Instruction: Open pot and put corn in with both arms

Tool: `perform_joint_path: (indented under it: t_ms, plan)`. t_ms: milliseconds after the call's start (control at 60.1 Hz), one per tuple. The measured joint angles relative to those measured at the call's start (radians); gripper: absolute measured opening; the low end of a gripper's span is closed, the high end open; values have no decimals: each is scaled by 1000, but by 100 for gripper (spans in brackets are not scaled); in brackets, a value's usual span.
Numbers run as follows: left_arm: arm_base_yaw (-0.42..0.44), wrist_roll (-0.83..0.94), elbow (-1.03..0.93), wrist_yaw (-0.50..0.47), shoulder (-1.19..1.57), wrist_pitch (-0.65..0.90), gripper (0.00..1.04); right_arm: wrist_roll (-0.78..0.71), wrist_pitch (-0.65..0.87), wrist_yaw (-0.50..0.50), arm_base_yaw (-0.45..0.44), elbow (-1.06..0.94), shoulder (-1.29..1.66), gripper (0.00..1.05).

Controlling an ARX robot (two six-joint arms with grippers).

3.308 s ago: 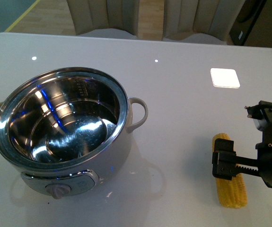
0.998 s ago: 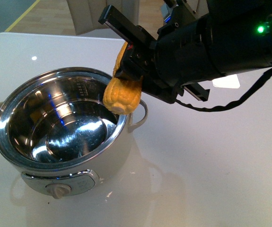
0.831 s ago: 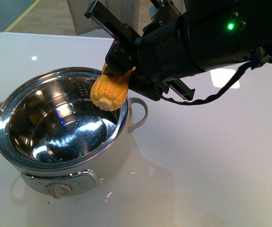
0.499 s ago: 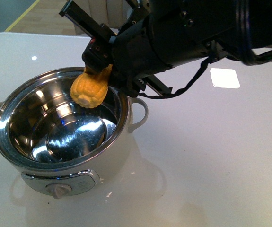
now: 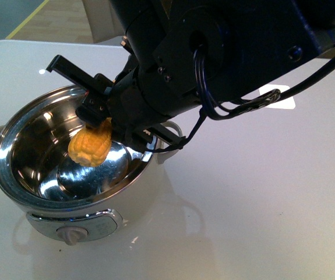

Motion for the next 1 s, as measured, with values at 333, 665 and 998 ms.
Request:
perform_joint_path:
  t_ms: [333, 665, 998]
  plan:
    - [0, 0, 0, 0, 0, 0, 98, -11, -19, 6, 17, 3, 14, 49]
    - [0, 0, 0, 0, 0, 0, 98, 36, 60, -16, -24, -73, -42, 97]
    - [0, 0, 0, 0, 0, 0, 98, 47, 154, 32, -204, -360, -416, 96]
